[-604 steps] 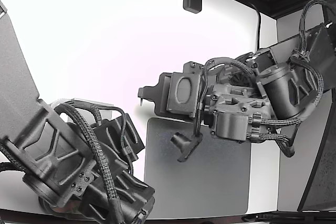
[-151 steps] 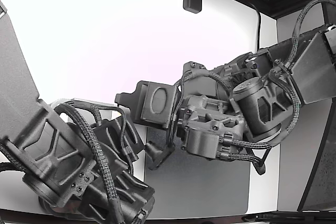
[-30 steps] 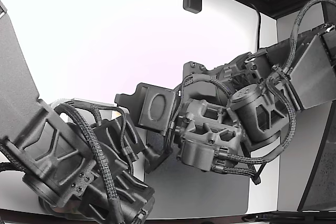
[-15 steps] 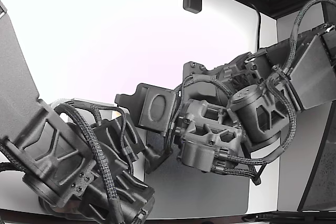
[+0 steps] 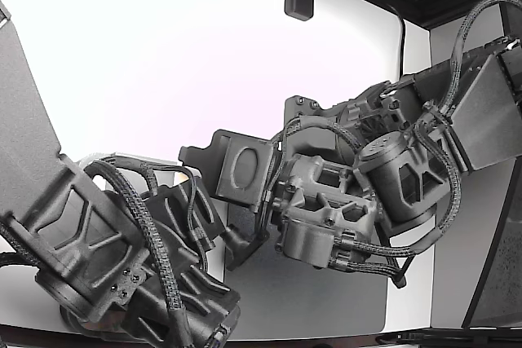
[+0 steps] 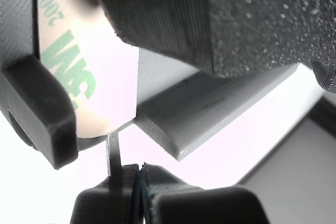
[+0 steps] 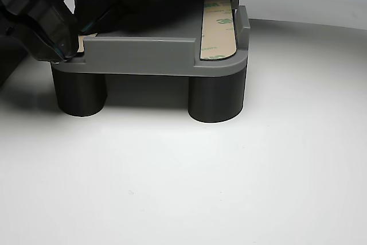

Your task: Peel off protective film from adhesive tape.

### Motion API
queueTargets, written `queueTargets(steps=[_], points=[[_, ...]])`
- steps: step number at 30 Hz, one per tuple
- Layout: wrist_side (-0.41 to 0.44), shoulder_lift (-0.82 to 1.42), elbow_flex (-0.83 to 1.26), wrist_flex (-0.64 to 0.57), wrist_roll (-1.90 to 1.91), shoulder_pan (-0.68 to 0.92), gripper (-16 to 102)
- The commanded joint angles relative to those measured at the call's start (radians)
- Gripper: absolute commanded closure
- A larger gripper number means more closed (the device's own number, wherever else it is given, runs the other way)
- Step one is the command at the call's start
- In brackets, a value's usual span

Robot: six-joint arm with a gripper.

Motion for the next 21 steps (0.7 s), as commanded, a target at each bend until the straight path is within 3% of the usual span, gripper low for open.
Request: queueTargets(steps=[1, 21], points=[[-0.002, 0.025, -0.034, -0.003, 0.0, -0.005, 96], [-0.003, 0.021, -0.041, -0.002, 0.006, -0.003, 96]])
